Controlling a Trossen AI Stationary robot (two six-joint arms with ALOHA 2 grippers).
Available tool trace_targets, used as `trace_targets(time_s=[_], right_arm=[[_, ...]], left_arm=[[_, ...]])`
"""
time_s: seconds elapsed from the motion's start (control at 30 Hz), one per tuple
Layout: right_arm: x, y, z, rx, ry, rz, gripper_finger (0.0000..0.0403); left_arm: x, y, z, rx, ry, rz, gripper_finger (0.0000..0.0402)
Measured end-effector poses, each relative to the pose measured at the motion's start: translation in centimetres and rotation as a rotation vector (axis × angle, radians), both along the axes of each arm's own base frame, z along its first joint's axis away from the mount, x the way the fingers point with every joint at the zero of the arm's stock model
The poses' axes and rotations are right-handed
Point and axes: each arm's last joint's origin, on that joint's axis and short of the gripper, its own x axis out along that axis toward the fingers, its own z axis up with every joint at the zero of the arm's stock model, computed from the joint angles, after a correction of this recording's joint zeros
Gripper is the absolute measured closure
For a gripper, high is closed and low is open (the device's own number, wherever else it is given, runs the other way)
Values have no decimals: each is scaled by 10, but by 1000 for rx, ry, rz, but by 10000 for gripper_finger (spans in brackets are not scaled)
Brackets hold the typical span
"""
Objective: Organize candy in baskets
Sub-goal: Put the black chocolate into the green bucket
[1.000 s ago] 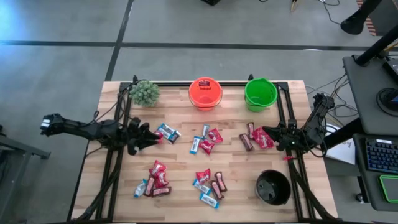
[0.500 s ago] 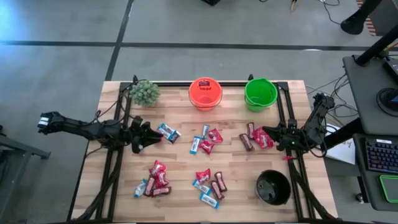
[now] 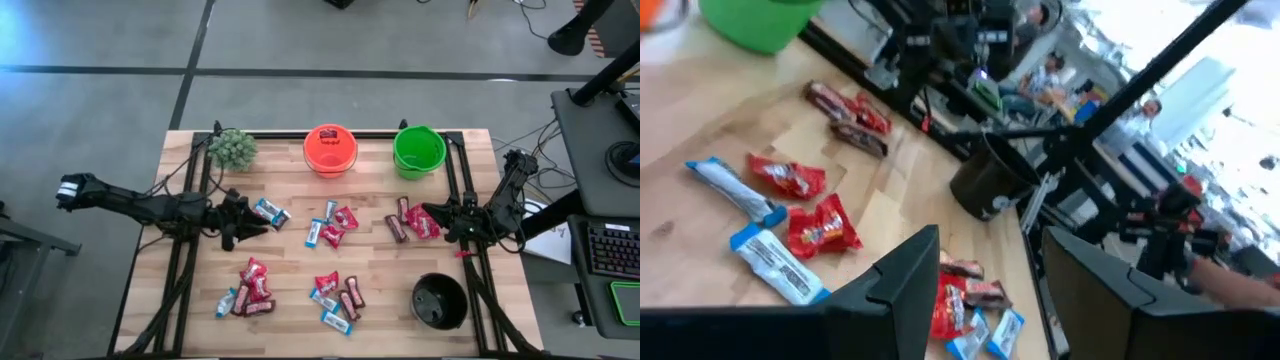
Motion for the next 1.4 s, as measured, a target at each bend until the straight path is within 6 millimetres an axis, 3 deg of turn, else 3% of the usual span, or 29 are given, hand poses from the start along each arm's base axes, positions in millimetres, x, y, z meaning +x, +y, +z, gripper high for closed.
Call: trace_targets(time_s=[0.2,0.6,0.97,1.4], right_arm=[[0,0,0,0,0,0,390],[0,0,0,49,-21,3,390],[0,0,0,43,-18,3,390],[0,0,0,53,-22,4,390]], left_arm=[[10,-4,1,-27,-55,-97,240],[13,-3,-3,-61,-32,-106,246],[25,7,-7,-115,-43,-333,269],[26,21,-6,-3,-88,-255,278]])
